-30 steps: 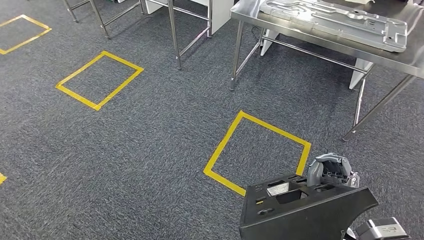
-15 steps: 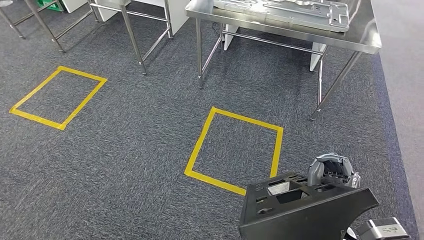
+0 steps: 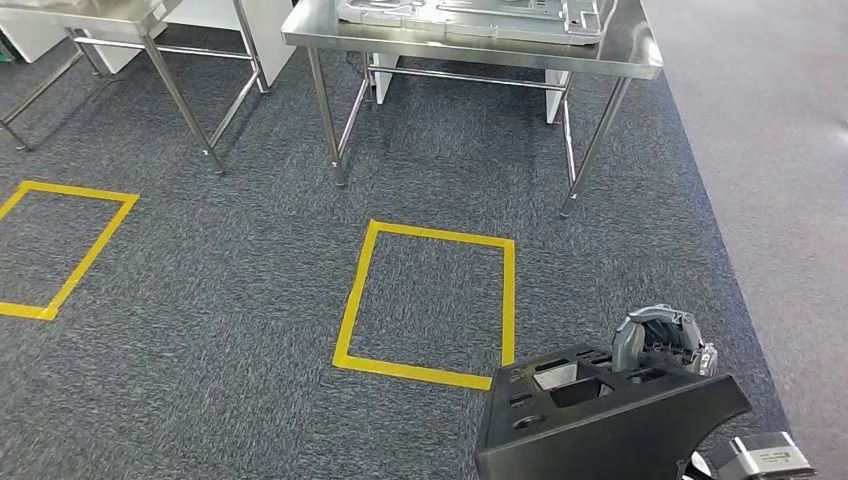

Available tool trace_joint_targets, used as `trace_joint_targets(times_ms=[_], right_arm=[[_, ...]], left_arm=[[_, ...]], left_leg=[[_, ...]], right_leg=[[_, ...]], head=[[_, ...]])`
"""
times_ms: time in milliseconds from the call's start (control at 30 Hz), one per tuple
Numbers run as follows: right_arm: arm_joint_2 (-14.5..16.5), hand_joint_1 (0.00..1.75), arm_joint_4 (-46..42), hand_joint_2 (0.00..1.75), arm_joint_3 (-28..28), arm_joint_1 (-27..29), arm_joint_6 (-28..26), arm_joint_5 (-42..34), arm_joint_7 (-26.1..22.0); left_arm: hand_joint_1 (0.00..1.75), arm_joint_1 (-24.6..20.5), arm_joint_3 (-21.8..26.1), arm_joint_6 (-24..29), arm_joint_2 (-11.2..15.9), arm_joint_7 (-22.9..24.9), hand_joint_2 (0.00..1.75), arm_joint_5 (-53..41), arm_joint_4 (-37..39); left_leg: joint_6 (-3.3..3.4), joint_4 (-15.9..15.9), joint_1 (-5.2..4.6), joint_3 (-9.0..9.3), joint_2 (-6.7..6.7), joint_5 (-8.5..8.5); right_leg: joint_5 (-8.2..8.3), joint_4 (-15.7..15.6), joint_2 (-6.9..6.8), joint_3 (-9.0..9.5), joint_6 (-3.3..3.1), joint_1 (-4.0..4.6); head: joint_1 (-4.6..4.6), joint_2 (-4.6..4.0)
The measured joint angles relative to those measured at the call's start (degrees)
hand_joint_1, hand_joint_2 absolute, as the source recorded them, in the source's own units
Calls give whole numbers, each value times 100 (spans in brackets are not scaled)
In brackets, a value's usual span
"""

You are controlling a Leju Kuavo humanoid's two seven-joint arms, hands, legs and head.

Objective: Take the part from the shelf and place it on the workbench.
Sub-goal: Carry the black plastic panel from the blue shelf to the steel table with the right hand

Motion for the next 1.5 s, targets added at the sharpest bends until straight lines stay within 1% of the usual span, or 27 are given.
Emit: trace_joint_targets(times_ms=[67,133,200,267,300,333,400,433,533,633,667,767,800,833,900,933,967,1033,1100,1167,1200,1267,1333,1367,1400,1467,1500], right_arm=[[-1,175,3,175,0,-1,4,9,4],[-3,175,7,175,0,-23,-2,36,25],[-4,175,28,175,0,-62,-66,93,86],[-4,175,67,175,0,-79,-194,164,164],[-4,175,84,175,0,-79,-259,195,194],[-5,175,98,175,0,-80,-315,222,219],[-18,175,113,175,0,-99,-412,272,246],[-30,175,115,175,0,-120,-459,298,258],[-71,175,117,175,0,-194,-587,395,310],[-121,175,117,175,0,-307,-709,474,402],[-142,175,125,175,0,-385,-733,473,454],[-253,175,190,175,0,-673,-751,387,646],[-307,175,227,175,0,-769,-749,359,708],[-365,175,270,175,0,-871,-748,339,771],[-484,175,383,175,-1,-1100,-757,321,900],[-550,175,457,175,-1,-1235,-774,321,968],[-616,175,536,175,-2,-1374,-795,330,1048],[-745,175,690,175,-3,-1656,-830,368,1204],[-852,175,819,175,-4,-1934,-836,419,1349],[-945,175,968,175,-4,-2230,-836,478,1475],[-985,175,1047,175,-4,-2361,-837,512,1529],[-1046,175,1192,175,-4,-2574,-838,595,1641],[-1087,175,1315,175,-4,-2756,-836,673,1744],[-1104,175,1369,175,-4,-2845,-834,702,1790],[-1120,175,1420,175,-4,-2927,-831,725,1831],[-1154,175,1533,175,-2,-3072,-817,760,1912],[-1169,175,1580,175,-1,-3132,-809,777,1948]], left_arm=[[0,-27,5,5,-9,-2,0,2,-1],[0,-22,14,-16,-20,-15,0,3,-2],[0,9,25,-67,-23,-44,0,1,-1],[0,31,31,-108,-23,-70,0,-15,0],[0,34,32,-122,-23,-77,0,-28,0],[0,32,32,-143,-24,-79,0,-43,0],[0,28,31,-184,-26,-77,0,-69,0],[0,22,31,-200,-26,-74,0,-83,0],[0,-1,28,-241,-24,-54,0,-119,-2],[0,-21,23,-283,-14,-22,0,-145,-10],[0,-24,22,-290,-8,-5,0,-151,-13],[0,-18,19,-297,8,58,0,-160,-13],[0,-9,19,-297,14,82,0,-159,-13],[0,5,19,-297,20,103,0,-157,-12],[0,40,19,-288,41,151,0,-160,-10],[0,54,19,-279,52,176,0,-162,-4],[0,51,18,-267,62,203,0,-166,2],[0,9,16,-233,73,252,0,-168,12],[0,-29,13,-182,74,292,0,-161,8],[0,-27,10,-114,76,327,0,-141,4],[0,-23,10,-80,78,342,0,-129,4],[0,-23,10,-8,72,371,0,-109,4],[0,-17,10,61,58,400,0,-84,4],[0,-13,11,97,50,411,0,-71,4],[0,-6,11,130,44,421,0,-61,4],[0,3,16,193,34,433,0,-51,12],[0,-2,18,216,30,440,0,-49,16]], left_leg=[[74,-46,0,18,107,23],[153,-93,12,42,247,43],[193,-109,4,56,378,17],[192,-108,-3,80,480,-34],[183,-108,-3,108,518,-64],[173,-108,-3,153,552,-97],[145,-114,-3,257,602,-168],[120,-117,-10,294,621,-202],[24,-174,-25,357,667,-273],[-50,-43,-22,398,620,-377],[-57,230,-20,264,562,-466],[-61,1405,-18,-573,462,-702],[-59,1560,-19,-785,460,-602],[-51,1465,-20,-883,459,-353],[-5,820,-34,-831,450,308],[24,527,-53,-764,442,522],[57,317,-74,-692,435,570],[125,166,-117,-594,425,429],[195,24,-101,-440,415,328],[242,-129,-56,-213,414,257],[254,-190,-47,-97,413,208],[251,-260,-31,129,396,77],[222,-281,-11,378,370,-98],[201,-282,2,513,361,-199],[178,-288,12,634,359,-305],[116,-289,17,858,360,-516],[74,-334,14,946,366,-603]], right_leg=[[12,5,30,-36,74,-14],[-126,235,-246,-154,134,-5],[-440,887,-558,-490,180,-10],[-624,1530,-629,-847,213,-40],[-569,1603,-639,-899,220,-51],[-404,1437,-650,-823,215,-58],[-8,682,-705,-432,173,-49],[85,333,-743,-251,140,-27],[-3,16,-778,-86,38,38],[-48,-123,-714,100,-65,-15],[-72,-169,-699,187,-96,-33],[-235,-192,-641,394,-147,-10],[-308,-192,-610,482,-150,-3],[-390,-192,-577,590,-147,3],[-567,-200,-520,815,-123,4],[-646,-199,-496,891,-94,12],[-705,-203,-481,929,-58,8],[-723,-201,-467,960,33,1],[-566,50,-492,865,112,-10],[-397,692,-560,454,175,-16],[-425,1035,-594,168,198,-30],[-743,1462,-617,-360,232,-63],[-984,1391,-633,-671,268,-91],[-896,1163,-647,-734,283,-99],[-584,838,-669,-756,283,-103],[274,253,-721,-781,245,-80],[552,120,-730,-779,204,-59]], head=[[1,0],[2,0],[3,0],[3,0],[3,0],[3,0],[2,0],[3,0],[4,0],[-2,0],[-7,0],[-12,0],[-12,0],[-13,0],[-11,0],[-11,0],[-10,0],[-10,0],[-9,0],[-6,0],[-4,0],[-4,0],[-3,0],[-3,0],[-3,0],[-2,0],[-2,0]])
